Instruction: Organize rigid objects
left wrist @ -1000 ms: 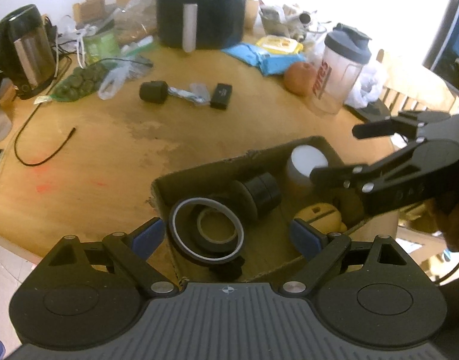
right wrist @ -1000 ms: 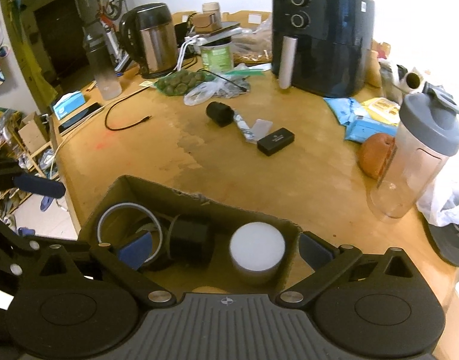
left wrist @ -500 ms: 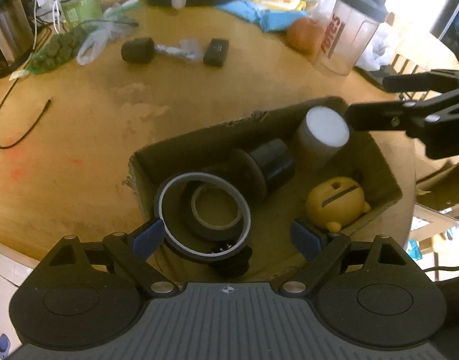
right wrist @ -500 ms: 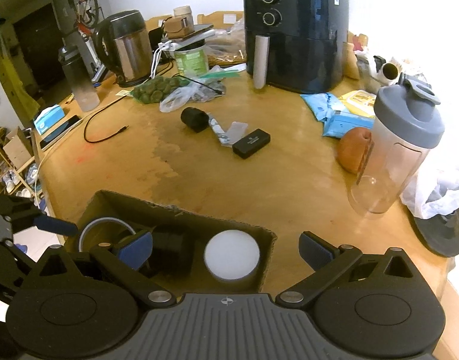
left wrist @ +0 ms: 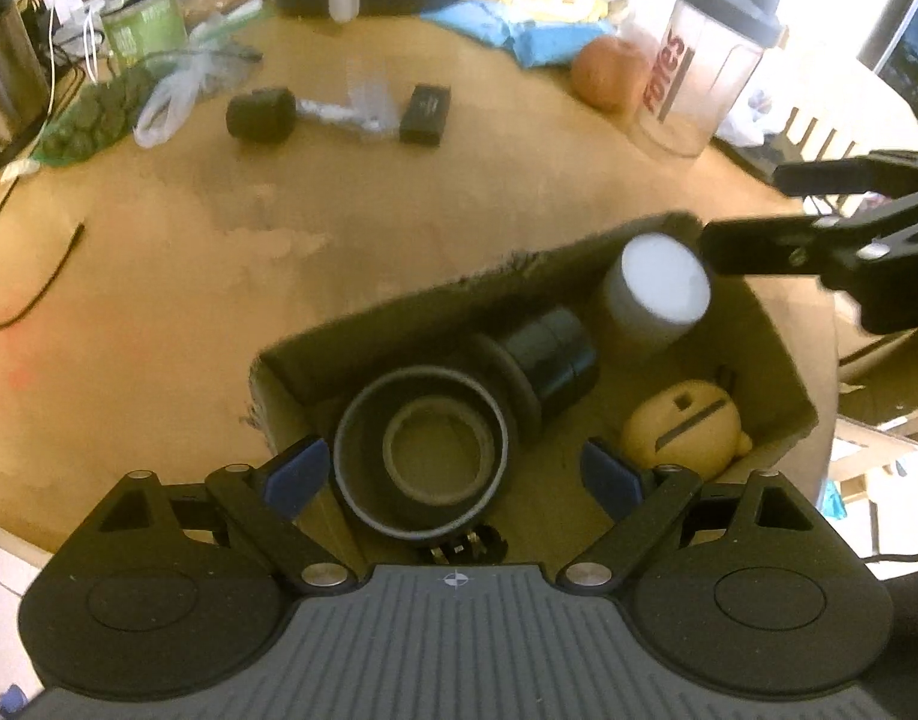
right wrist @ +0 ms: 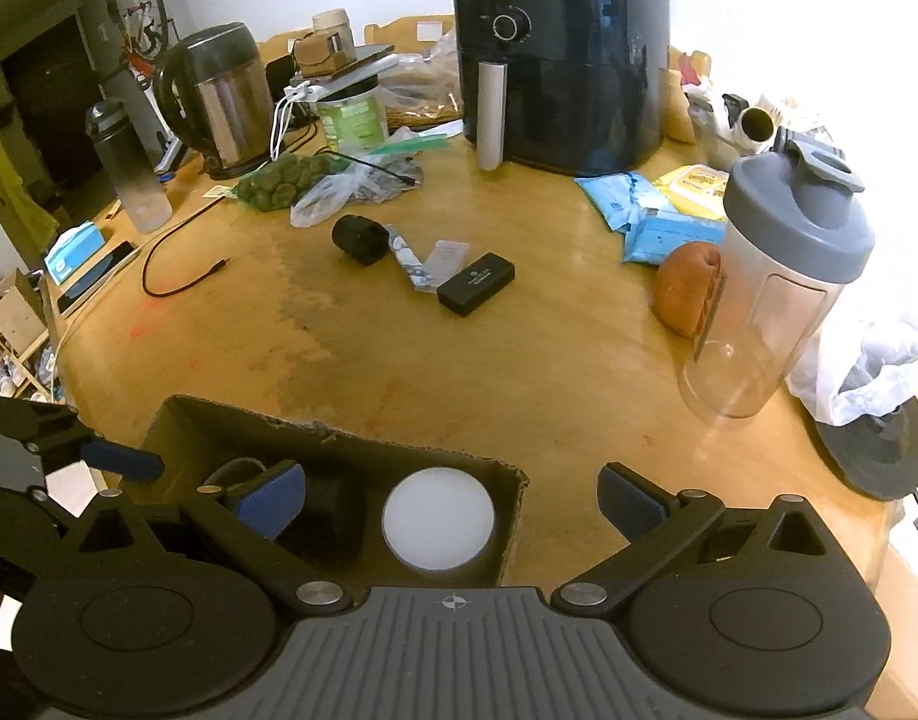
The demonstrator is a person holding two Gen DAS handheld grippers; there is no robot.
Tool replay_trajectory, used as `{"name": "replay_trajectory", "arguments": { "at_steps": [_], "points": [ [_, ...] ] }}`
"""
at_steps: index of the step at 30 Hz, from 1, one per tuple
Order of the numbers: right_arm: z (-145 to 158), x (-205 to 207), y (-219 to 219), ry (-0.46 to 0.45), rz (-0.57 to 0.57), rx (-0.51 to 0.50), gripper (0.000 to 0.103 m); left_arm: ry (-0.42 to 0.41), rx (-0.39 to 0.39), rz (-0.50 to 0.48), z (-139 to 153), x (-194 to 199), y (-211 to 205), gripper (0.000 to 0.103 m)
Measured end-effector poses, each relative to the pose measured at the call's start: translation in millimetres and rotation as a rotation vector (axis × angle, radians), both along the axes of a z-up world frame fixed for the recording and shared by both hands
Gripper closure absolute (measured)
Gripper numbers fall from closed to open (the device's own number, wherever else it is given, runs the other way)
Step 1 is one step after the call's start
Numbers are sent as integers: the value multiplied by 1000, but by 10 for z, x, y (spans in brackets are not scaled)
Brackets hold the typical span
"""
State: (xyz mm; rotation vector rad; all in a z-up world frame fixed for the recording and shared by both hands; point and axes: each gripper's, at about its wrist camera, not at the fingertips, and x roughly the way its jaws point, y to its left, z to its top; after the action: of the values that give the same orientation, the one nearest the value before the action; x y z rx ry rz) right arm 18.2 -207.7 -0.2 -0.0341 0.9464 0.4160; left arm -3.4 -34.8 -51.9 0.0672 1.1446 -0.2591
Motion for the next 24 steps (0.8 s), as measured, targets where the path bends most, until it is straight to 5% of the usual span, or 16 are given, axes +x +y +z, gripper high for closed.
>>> {"name": "replay_trajectory", "arguments": {
  "at_steps": [24],
  "points": [
    [-131,860,422,17,40,-63,0,-162,-68,54,526,262,246,11]
  ]
}}
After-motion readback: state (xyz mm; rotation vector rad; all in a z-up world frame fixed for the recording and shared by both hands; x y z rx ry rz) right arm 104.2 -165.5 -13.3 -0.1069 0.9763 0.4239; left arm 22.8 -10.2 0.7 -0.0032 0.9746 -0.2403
